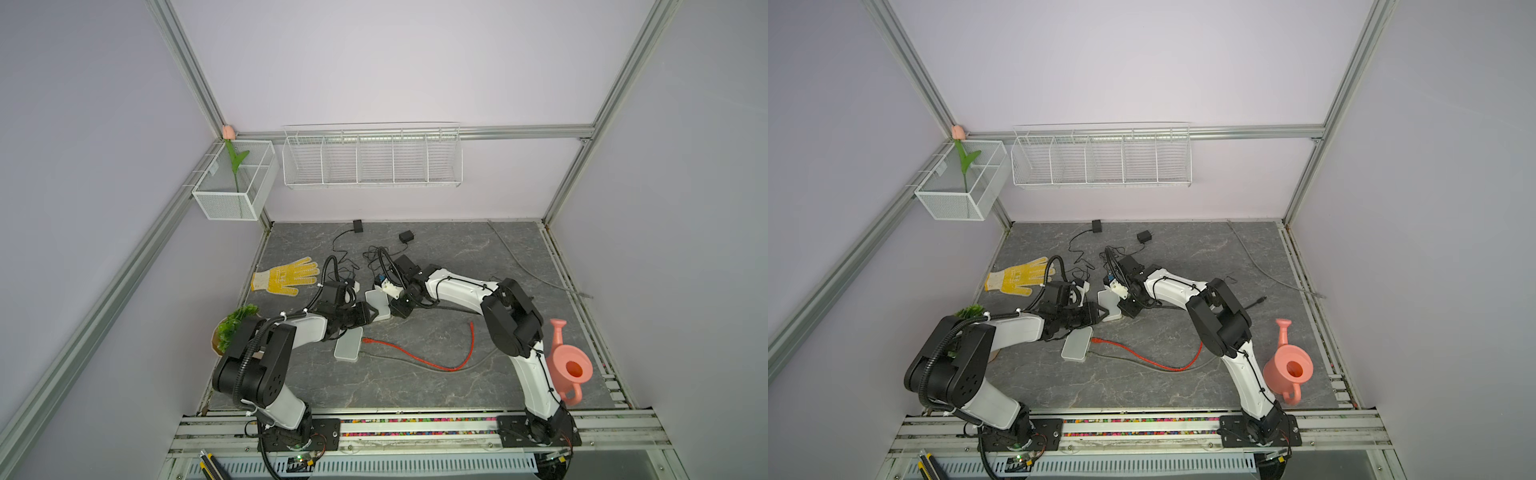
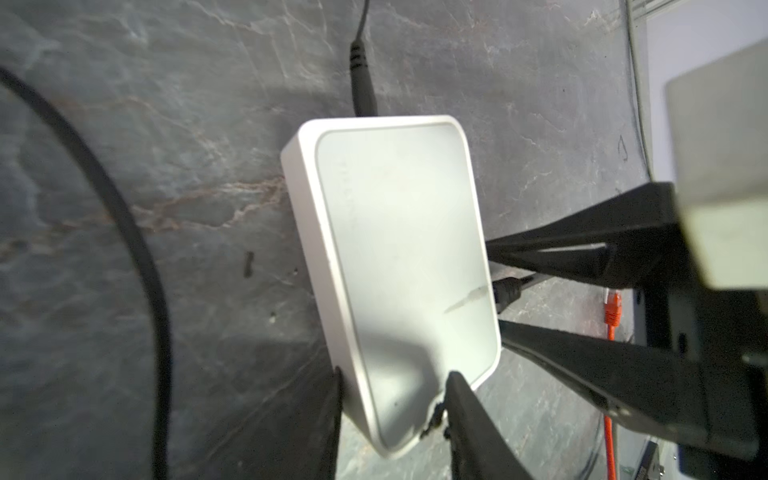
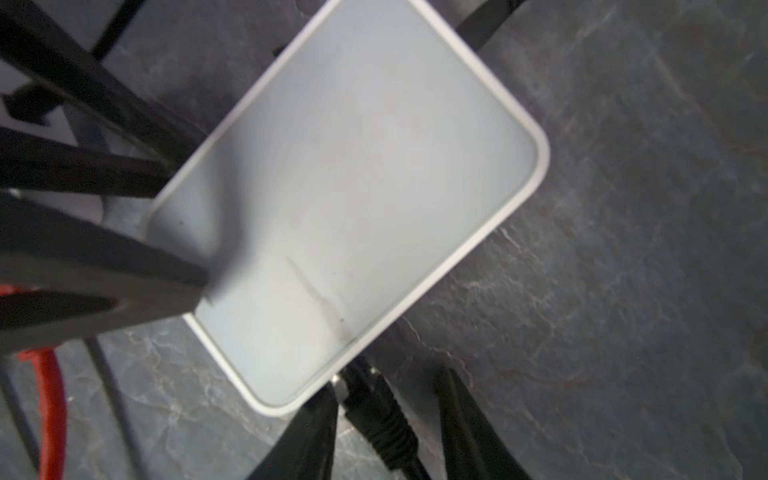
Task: Insert the plug into the switch port
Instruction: 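Open the right gripper and release the seated black ethernet plug, then raise the right gripper away from the switch toward the far table edge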
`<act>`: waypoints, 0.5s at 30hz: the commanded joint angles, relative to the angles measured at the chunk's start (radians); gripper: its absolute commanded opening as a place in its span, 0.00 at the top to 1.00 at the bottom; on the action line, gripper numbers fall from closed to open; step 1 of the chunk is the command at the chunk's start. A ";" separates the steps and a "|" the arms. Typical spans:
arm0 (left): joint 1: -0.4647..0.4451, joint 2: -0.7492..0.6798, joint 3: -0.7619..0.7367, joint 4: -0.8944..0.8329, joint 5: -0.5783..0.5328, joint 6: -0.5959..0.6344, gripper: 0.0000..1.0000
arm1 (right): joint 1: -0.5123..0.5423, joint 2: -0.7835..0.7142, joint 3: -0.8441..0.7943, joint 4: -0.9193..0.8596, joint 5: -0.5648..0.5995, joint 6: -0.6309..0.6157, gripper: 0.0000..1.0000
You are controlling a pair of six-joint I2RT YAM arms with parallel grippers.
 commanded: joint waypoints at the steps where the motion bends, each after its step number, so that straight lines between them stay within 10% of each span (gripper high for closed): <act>1: 0.002 -0.011 0.025 -0.105 0.063 0.034 0.53 | -0.018 -0.073 -0.082 0.090 -0.016 0.016 0.51; 10: 0.019 -0.100 0.059 -0.165 0.047 0.066 0.43 | -0.186 -0.256 -0.122 0.042 0.044 0.114 0.45; 15: 0.024 -0.176 0.081 -0.209 0.032 0.085 0.39 | -0.337 -0.208 0.033 -0.068 0.270 0.164 0.42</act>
